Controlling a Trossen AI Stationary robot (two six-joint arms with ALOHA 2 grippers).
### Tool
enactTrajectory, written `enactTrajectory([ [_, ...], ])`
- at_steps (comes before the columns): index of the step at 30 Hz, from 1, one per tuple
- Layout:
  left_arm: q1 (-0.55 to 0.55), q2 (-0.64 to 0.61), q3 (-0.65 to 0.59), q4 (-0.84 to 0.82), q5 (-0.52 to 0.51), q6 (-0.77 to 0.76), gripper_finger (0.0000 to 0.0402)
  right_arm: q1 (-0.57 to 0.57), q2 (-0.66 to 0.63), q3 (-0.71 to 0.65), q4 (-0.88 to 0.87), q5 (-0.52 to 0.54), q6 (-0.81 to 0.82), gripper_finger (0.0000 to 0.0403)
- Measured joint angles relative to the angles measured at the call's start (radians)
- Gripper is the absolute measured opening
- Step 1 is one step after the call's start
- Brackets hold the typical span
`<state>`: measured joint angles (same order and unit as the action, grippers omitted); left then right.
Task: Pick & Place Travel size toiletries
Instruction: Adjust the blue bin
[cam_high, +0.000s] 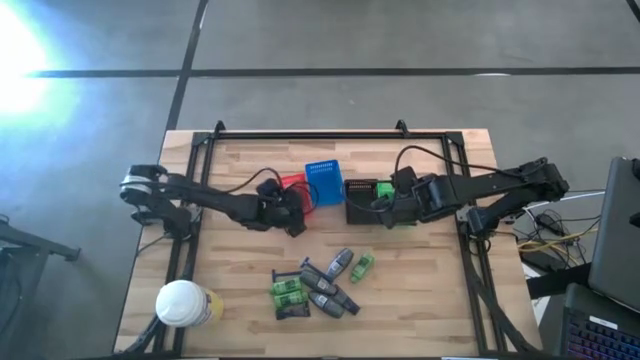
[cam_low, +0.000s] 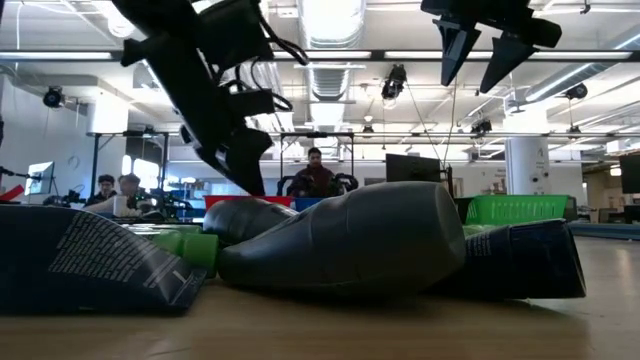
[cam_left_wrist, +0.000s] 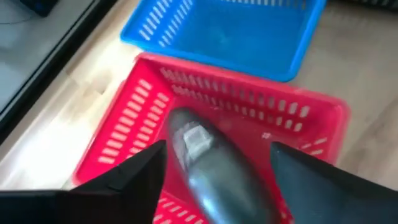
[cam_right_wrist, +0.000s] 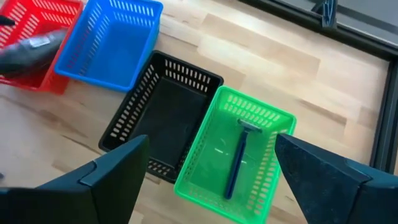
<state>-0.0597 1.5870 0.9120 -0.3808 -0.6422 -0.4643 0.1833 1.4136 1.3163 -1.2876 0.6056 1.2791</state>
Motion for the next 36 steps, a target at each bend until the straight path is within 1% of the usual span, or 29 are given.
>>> enactTrajectory([
  [4, 0.001, -0.027, 0.048, -0.069, 0.085, 0.083, 0.0319, 0.001, 0.000, -0.001, 0.000, -0.015, -0.019, 0.0346],
  [7, 0.005, -0.083, 0.083, -0.073, 0.112, 0.159, 0.0329, 0.001, 0.000, -0.002, 0.001, -0.016, -0.023, 0.0355],
  [10, 0.052, -0.150, 0.107, 0.009, 0.179, 0.301, 0.0329, 0.000, 0.000, -0.002, 0.005, -0.029, -0.033, 0.0358],
  [12, 0.127, -0.187, 0.118, 0.082, 0.239, 0.404, 0.0323, 0.000, 0.000, -0.003, 0.012, -0.050, -0.046, 0.0356],
  [13, 0.182, -0.198, 0.124, 0.117, 0.294, 0.441, 0.0320, 0.000, 0.000, -0.003, 0.017, -0.056, -0.049, 0.0354],
  [14, 0.252, -0.203, 0.133, 0.144, 0.388, 0.464, 0.0315, 0.000, 0.000, -0.003, 0.020, -0.058, -0.050, 0.0350],
  [15, 0.331, -0.200, 0.144, 0.160, 0.527, 0.470, 0.0311, 0.000, 0.000, -0.003, 0.020, -0.060, -0.052, 0.0347],
  [17, 0.491, -0.165, 0.161, 0.177, 0.839, 0.450, 0.0303, 0.000, 0.000, -0.003, 0.020, -0.064, -0.051, 0.0340],
  [18, 0.554, -0.137, 0.168, 0.177, 0.964, 0.444, 0.0299, 0.000, 0.000, -0.003, 0.020, -0.066, -0.051, 0.0337],
  [19, 0.602, -0.111, 0.176, 0.175, 1.044, 0.446, 0.0296, 0.000, 0.000, -0.003, 0.020, -0.067, -0.051, 0.0333],
  [20, 0.638, -0.083, 0.183, 0.173, 1.100, 0.468, 0.0292, 0.000, 0.000, -0.003, 0.021, -0.068, -0.052, 0.0331],
  [21, 0.664, -0.060, 0.188, 0.175, 1.129, 0.518, 0.0289, 0.000, 0.000, -0.003, 0.022, -0.068, -0.052, 0.0328],
  [23, 0.696, -0.014, 0.204, 0.177, 1.125, 0.645, 0.0278, 0.000, 0.000, -0.003, 0.022, -0.068, -0.052, 0.0324],
  [24, 0.701, 0.012, 0.216, 0.181, 1.102, 0.693, 0.0272, 0.000, 0.000, -0.003, 0.021, -0.068, -0.052, 0.0322],
  [26, 0.702, 0.063, 0.236, 0.177, 1.079, 0.754, 0.0257, 0.000, 0.000, -0.003, 0.021, -0.068, -0.052, 0.0319],
  [28, 0.681, 0.114, 0.263, 0.176, 1.067, 0.798, 0.0243, 0.000, 0.000, -0.003, 0.021, -0.068, -0.050, 0.0317],
  [32, 0.643, 0.217, 0.322, 0.166, 0.968, 0.865, 0.0223, 0.000, 0.000, -0.003, 0.020, -0.066, -0.048, 0.0317],
  [36, 0.633, 0.305, 0.408, 0.075, 0.960, 0.886, 0.0211, 0.000, 0.000, -0.003, 0.020, -0.065, -0.048, 0.0327],
])
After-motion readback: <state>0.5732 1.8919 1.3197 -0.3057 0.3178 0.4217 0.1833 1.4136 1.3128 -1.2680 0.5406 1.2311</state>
